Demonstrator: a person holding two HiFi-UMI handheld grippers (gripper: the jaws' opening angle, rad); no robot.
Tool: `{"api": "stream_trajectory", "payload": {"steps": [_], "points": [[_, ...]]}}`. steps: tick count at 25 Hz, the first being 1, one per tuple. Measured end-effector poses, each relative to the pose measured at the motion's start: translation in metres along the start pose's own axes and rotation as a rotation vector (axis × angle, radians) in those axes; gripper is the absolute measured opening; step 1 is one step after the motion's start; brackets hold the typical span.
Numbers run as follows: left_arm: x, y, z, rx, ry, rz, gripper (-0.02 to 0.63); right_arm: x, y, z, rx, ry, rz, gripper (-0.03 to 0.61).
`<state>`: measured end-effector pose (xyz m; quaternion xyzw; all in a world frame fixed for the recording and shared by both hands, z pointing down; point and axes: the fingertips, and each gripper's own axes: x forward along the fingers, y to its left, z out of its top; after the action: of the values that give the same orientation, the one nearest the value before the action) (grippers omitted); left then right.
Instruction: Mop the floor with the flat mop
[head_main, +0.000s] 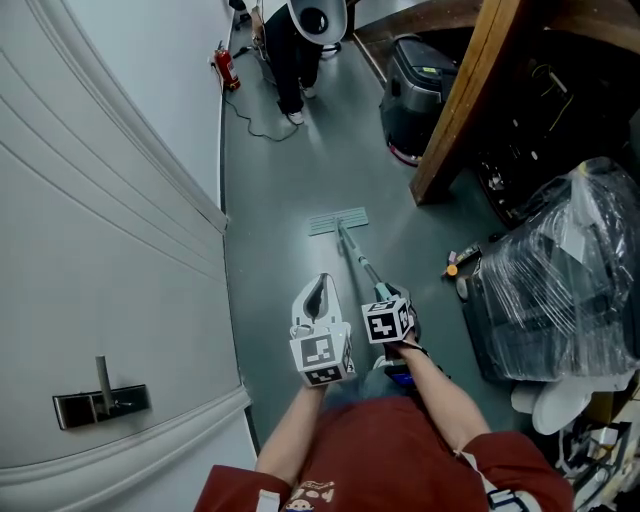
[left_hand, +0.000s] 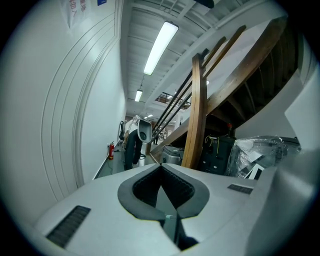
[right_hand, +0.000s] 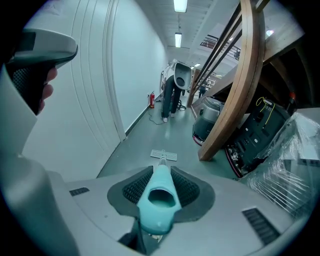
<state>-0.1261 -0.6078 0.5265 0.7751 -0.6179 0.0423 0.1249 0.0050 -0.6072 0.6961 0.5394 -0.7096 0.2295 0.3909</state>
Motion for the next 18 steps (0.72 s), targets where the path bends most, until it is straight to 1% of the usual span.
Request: {"api": "stream_trajectory", "payload": {"steps": [4,8,11,15,18], "points": [[-0.014,-0.004,-0.005,-0.011,0.007,0.016,0.015,-0.008,0.001,-0.013,-0.007,0.004,0.004,0.118],[-0.029,-0.011,-0.014,-0.004,-0.002,0.037,0.015,-0.019,-0.001,-0.031,-0.012,-0.002,0.012,0.118],[-0.042,-0.029,-0.018,-0.001,-0.001,0.046,0.015,-0.028,-0.007,-0.051,-0.007,-0.008,0.020,0.118],[-0.066,-0.056,-0.035,0.011,0.022,0.037,0.015,-0.049,-0.016,-0.080,0.003,-0.008,0.033,0.118],[-0.083,-0.082,-0.036,0.023,0.015,0.039,0.015,-0.065,-0.023,-0.101,-0.002,-0.006,0.049,0.118]]}}
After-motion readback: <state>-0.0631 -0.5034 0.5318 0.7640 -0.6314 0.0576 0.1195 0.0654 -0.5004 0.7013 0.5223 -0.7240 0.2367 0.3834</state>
